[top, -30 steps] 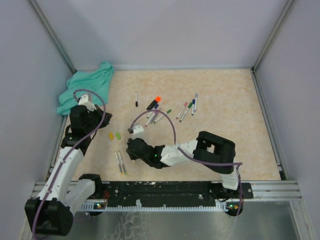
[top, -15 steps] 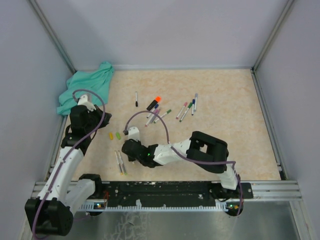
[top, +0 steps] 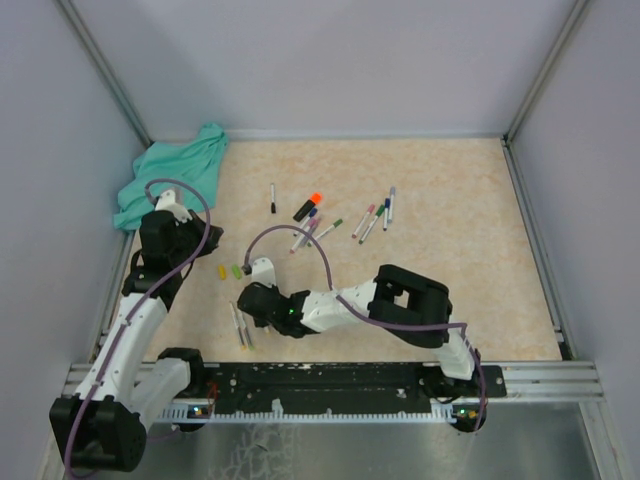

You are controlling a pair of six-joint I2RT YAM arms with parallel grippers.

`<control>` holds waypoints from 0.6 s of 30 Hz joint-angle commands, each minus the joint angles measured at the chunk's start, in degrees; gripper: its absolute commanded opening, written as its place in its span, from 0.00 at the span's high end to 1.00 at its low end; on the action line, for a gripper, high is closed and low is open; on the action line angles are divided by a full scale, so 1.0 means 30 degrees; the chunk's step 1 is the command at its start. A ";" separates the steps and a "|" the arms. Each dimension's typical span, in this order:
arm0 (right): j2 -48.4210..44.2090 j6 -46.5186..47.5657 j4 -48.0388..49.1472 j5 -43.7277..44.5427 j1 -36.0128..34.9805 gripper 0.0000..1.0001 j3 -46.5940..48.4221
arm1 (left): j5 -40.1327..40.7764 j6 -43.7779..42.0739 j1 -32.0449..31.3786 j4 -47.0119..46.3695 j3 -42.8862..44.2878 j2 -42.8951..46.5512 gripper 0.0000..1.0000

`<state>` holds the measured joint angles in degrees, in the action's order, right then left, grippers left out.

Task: Open the pen caps
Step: Place the pen at the center of the board.

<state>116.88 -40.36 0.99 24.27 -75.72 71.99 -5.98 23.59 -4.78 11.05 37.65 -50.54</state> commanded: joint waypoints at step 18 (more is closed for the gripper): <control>-0.0102 0.0056 0.0271 0.0339 -0.0138 0.76 0.0591 | -0.0547 0.0031 -0.0089 0.0010 0.0277 -0.0349 1.00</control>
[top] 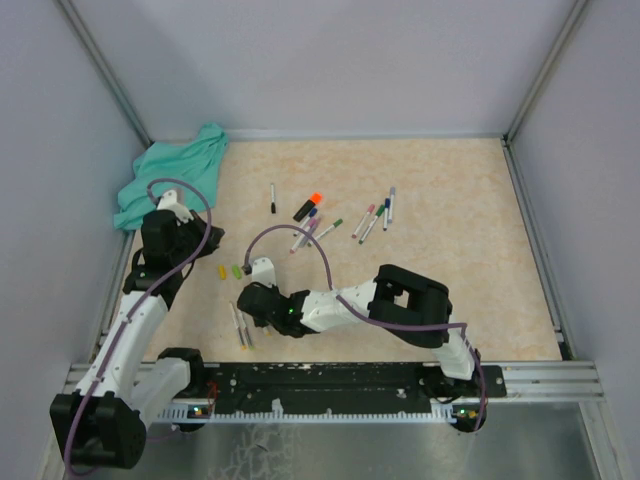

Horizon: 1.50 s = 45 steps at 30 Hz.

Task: Open the pen caps
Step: Place the pen at the center of the board, then place the pen cap at the center of the board.

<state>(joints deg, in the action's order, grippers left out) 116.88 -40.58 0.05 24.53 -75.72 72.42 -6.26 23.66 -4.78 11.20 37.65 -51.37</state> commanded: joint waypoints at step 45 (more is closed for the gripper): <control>-0.7242 0.0650 1.7472 -0.1155 0.1233 0.67 -1.2491 | -0.1517 -0.0411 -0.1849 0.1679 0.1614 -0.6790 1.00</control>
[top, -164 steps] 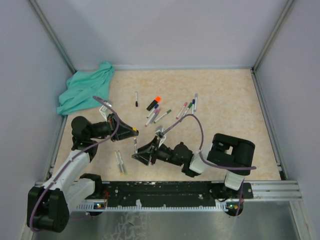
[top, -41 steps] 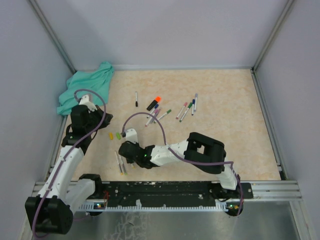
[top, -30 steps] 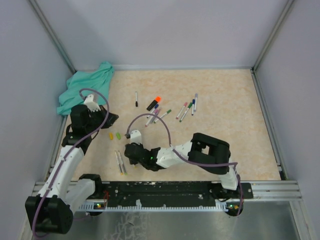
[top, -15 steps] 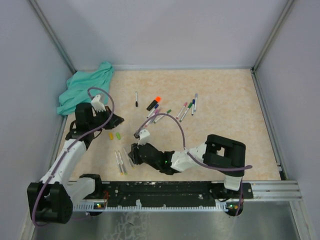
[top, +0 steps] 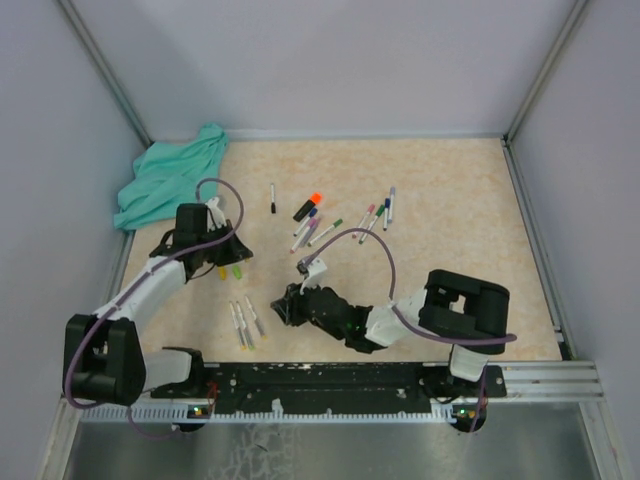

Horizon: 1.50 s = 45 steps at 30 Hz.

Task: Open the pen caps
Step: Place the pen cap at the center of the board.

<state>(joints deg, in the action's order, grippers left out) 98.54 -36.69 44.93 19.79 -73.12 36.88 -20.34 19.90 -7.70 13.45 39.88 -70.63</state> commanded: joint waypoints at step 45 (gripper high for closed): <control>-0.1201 -0.1328 1.6966 0.3503 0.1095 0.51 -0.8090 | -0.1625 -0.0587 -0.2384 -0.8857 -0.1048 0.2081 0.01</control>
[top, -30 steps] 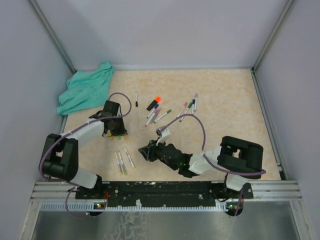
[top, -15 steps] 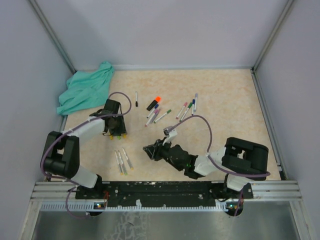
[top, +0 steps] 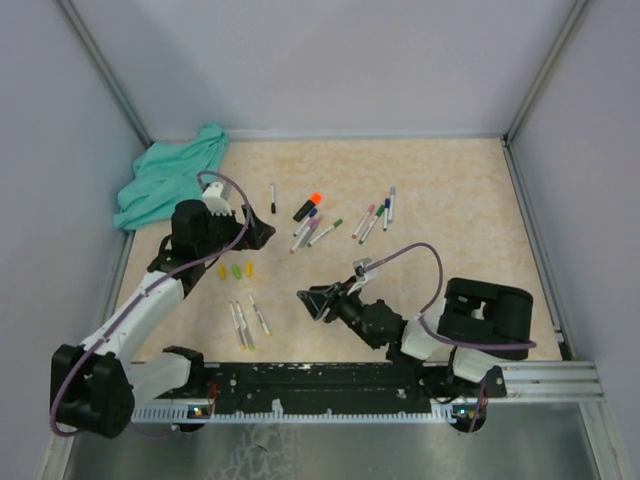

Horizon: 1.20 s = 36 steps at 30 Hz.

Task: Open the pen caps
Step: Place the pen cap at the center of the board.

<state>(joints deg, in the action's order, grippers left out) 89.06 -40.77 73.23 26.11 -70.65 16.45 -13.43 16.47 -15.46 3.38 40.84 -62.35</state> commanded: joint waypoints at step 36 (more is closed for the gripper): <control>-0.0777 -0.1833 0.2797 0.1735 0.1122 0.51 -0.1819 | -0.0229 -0.5729 -0.3340 0.8890 1.2344 -1.6192 0.56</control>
<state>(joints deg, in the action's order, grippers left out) 87.77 -46.72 78.78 28.86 -67.70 11.22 -12.14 -0.10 -25.52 29.63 75.53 -110.08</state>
